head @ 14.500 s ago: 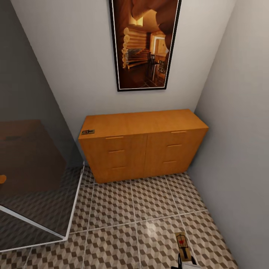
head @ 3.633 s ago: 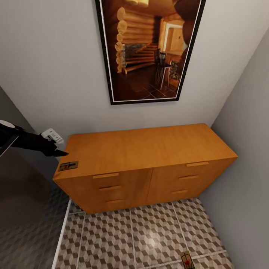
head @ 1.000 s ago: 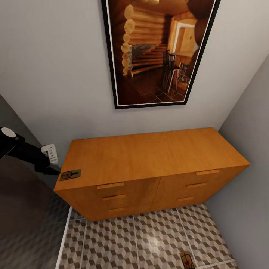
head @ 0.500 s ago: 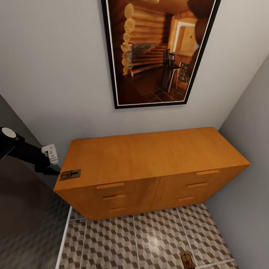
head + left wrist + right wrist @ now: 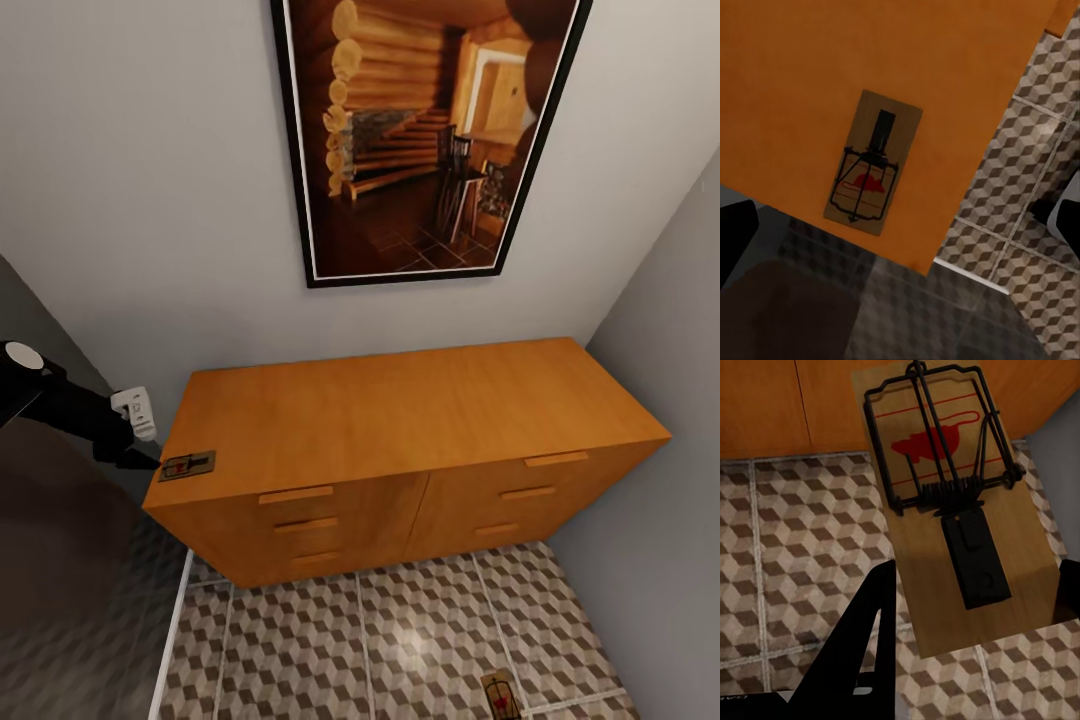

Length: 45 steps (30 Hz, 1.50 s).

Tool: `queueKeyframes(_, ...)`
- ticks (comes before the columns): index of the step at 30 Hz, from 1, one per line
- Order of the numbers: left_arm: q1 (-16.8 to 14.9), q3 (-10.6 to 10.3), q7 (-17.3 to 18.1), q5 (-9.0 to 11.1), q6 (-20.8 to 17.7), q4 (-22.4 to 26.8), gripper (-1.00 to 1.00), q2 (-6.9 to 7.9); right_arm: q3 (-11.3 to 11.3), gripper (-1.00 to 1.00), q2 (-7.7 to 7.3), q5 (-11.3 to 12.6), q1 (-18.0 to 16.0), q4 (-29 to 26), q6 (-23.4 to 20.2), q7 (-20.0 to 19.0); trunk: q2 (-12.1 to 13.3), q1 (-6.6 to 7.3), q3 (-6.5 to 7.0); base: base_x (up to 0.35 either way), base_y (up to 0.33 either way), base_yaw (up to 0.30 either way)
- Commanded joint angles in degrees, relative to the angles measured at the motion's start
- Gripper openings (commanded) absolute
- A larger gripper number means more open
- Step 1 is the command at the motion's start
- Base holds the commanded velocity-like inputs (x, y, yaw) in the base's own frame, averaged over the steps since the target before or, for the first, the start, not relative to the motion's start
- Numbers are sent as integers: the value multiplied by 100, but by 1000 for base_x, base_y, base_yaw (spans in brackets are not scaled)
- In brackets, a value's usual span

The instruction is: Take the four mousetraps from the cabinet in the bathroom and place them on the bathroom floor. Make sure all four end up on the same floor surface, and ensure that at least two of them are either under or directly next to the same bathroom sink.

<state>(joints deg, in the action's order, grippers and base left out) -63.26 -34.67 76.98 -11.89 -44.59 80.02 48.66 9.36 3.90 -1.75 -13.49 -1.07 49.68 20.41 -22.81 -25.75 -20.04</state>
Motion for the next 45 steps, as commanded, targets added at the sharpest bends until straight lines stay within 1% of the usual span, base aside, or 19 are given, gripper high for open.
queueKeyframes(1, -11, -34, 41, -33, -59, -16, 100, 3, 39, -100, 0, -10, -4, 4, 7, 51, -11, -3, -11, 0, 0, 0)
queueKeyframes(10, -3, -250, 43, -28, -59, -89, 100, -10, 39, -100, 0, -10, -4, 3, 7, 51, -11, -3, -12, 0, 0, 0)
queueKeyframes(14, 0, -290, 39, -25, -56, -134, 100, -34, 39, -100, 0, -10, -4, 2, 7, 51, -11, -3, -12, 0, 0, 0)
queueKeyframes(31, 6, -312, 38, -24, -50, -196, 100, -54, 39, -100, 4, -10, -4, 2, 7, 51, -11, -3, -12, 0, 0, 0)
queueKeyframes(33, 6, -313, 34, -24, -50, -201, 100, -72, 39, -100, 0, -10, -4, 2, 7, 51, -11, -3, -12, 0, 0, 0)
queueKeyframes(37, 6, -313, 29, -24, -50, -254, 100, -173, 39, -100, 1, -11, -4, 2, 7, 51, -11, -3, -12, 18, 0, 0)
queueKeyframes(40, 6, -313, 25, -24, -50, -276, 100, -198, 39, -100, 0, -10, -4, 4, 7, 51, -11, -3, -12, 98, 0, 0)
queueKeyframes(42, 6, -333, 20, -24, -50, -284, 100, -207, 39, -100, 0, -10, -4, 6, 7, 51, -11, -3, -12, 133, 0, 0)
queueKeyframes(45, 6, -448, 12, -24, -50, -294, 100, -213, 39, -100, 0, -12, -4, 4, 7, 51, -11, -3, -12, 142, 0, 0)
